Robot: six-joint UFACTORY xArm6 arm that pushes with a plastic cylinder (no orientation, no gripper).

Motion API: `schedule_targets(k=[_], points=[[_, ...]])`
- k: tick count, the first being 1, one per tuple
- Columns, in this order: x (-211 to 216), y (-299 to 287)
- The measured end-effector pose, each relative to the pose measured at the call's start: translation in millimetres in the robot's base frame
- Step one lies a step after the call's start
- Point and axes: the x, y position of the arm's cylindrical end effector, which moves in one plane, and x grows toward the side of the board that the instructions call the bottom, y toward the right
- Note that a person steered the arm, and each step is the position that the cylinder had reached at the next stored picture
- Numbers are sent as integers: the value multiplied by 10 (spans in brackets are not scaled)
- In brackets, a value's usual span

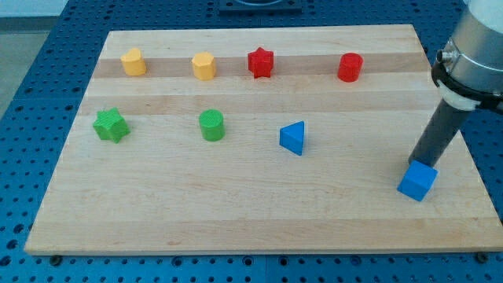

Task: Push the blue blocks to the bottom right of the board

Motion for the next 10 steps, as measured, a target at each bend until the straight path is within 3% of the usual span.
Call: schedule_targets(k=[2, 3, 5, 6, 7, 9, 10], points=[[243, -39], [97, -243], [-784, -1370], [-1149, -1648], [-1018, -2039], [-275, -1350], [-227, -1240]])
